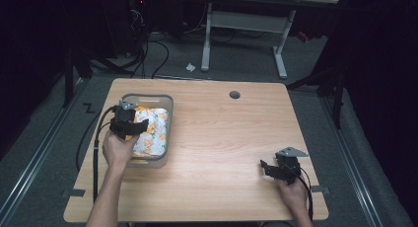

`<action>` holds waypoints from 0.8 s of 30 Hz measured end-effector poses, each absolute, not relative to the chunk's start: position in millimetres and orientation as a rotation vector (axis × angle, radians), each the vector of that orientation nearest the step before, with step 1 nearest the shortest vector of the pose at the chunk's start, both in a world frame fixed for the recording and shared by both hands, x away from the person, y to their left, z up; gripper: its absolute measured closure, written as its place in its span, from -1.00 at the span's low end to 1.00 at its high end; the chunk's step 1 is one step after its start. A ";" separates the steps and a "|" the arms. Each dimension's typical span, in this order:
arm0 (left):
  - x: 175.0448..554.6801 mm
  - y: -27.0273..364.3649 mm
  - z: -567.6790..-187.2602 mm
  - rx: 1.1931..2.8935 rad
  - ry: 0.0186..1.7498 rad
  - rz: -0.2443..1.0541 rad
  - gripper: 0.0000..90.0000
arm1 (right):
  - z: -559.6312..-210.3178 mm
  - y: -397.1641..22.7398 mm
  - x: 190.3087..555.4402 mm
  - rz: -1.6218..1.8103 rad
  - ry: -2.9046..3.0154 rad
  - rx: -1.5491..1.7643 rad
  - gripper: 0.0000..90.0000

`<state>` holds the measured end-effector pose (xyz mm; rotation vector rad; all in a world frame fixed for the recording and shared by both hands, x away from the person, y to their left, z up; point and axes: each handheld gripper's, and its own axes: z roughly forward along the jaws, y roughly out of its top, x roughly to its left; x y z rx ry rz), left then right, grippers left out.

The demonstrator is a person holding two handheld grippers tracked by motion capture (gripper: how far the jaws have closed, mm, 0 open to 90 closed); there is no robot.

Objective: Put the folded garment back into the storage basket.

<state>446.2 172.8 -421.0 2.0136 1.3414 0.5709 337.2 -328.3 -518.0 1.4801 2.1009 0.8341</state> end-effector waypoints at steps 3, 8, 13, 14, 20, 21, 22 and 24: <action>442.7 167.8 -417.5 2.009 1.304 0.564 0.00 | -518.0 -328.3 337.2 0.834 2.101 1.480 -0.37; 437.5 162.1 -414.6 2.001 1.269 0.546 0.00 | -518.0 -328.3 337.2 0.834 2.101 1.480 -0.37; 434.4 157.7 -412.6 1.993 1.249 0.525 -0.01 | -518.0 -328.3 337.2 0.834 2.101 1.480 -0.37; 433.5 156.3 -412.2 1.993 1.243 0.523 -0.01 | -518.0 -328.3 337.2 0.834 2.101 1.480 -0.37; 425.0 146.5 -406.6 1.978 1.190 0.509 -0.03 | -518.0 -328.3 337.2 0.834 2.101 1.480 -0.37; 423.5 144.4 -405.9 1.979 1.182 0.503 -0.03 | -518.0 -328.3 337.2 0.834 2.101 1.480 -0.37; 422.4 142.5 -405.4 1.981 1.172 0.502 -0.03 | -518.0 -328.3 337.2 0.834 2.101 1.480 -0.37; 420.0 139.2 -404.7 1.986 1.159 0.496 -0.03 | -518.0 -328.3 337.2 0.834 2.101 1.480 -0.37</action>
